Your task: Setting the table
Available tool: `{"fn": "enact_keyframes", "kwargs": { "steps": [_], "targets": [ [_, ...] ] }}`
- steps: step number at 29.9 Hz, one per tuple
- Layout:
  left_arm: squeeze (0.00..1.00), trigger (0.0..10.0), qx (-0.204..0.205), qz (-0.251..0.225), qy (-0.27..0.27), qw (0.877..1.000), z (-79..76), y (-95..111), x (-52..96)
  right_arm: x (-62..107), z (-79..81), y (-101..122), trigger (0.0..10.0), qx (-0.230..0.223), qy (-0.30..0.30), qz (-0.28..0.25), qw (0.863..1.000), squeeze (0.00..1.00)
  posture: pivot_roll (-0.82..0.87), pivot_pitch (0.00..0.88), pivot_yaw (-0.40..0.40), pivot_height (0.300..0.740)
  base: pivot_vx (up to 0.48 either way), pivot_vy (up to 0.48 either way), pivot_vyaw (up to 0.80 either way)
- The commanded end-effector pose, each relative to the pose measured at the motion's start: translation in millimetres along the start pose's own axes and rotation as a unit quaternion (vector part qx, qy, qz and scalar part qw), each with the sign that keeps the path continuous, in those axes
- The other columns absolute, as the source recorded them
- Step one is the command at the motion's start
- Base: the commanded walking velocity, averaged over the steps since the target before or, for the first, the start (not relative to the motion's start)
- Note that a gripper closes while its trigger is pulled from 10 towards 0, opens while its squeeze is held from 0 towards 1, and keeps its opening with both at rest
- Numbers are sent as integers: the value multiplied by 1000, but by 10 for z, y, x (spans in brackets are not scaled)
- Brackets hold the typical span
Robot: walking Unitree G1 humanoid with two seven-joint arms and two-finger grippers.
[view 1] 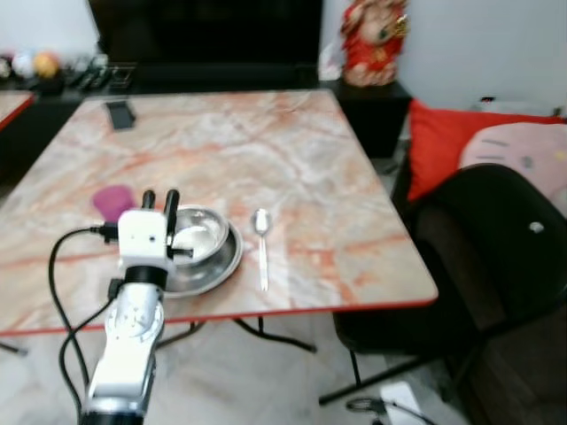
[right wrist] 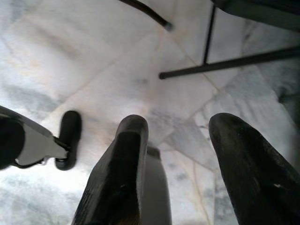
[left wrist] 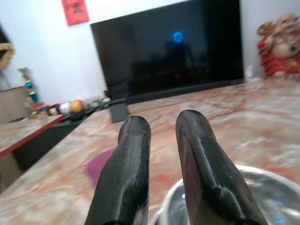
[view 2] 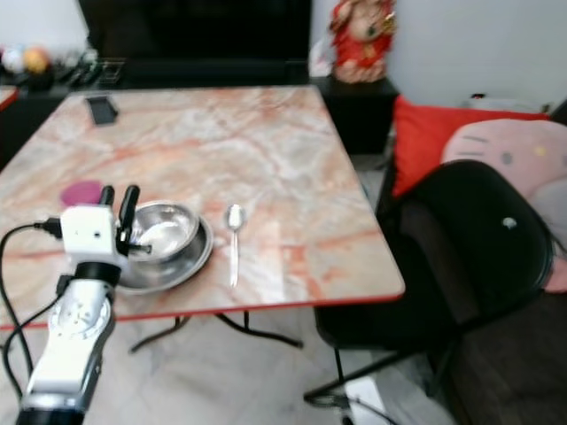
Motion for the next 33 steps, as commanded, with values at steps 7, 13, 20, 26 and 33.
{"fn": "enact_keyframes", "kwargs": {
  "steps": [7,13,20,26,33],
  "targets": [
    [0,10000,2,-4,0,1000,-25,65,-2,15,-117,-4,10000,-7,-15,-1,1000,0,-10,0,-9,740,0,283,0],
    [0,10000,4,-3,9,1000,-16,83,8,16,-128,-2,10000,-8,-16,-1,1000,0,-12,0,-15,740,0,286,0],
    [0,10000,4,-4,13,1000,1,101,9,16,-137,5,10000,-1,-17,-2,1000,0,-9,0,-21,740,0,292,0],
    [0,10000,2,-3,21,1000,46,109,10,14,-130,23,10000,13,-13,-4,1000,0,-5,0,-22,740,0,299,533],
    [0,10000,2,-6,23,1000,43,130,-16,12,-121,31,10000,-3,-12,-6,1000,0,-12,0,-16,740,0,301,91]
  ]
}}
Point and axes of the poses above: a point about 5 cm out from each wrist's last joint towards the gripper, its own x axis pointing back from the gripper into the wrist, its own y axis along the axis of the wrist's last joint, z = x × y, the point moved 4 cm from there along -x, pointing out of the wrist towards the gripper, and after that the axes turned 12 degrees about -x, right-handed, at the moved point
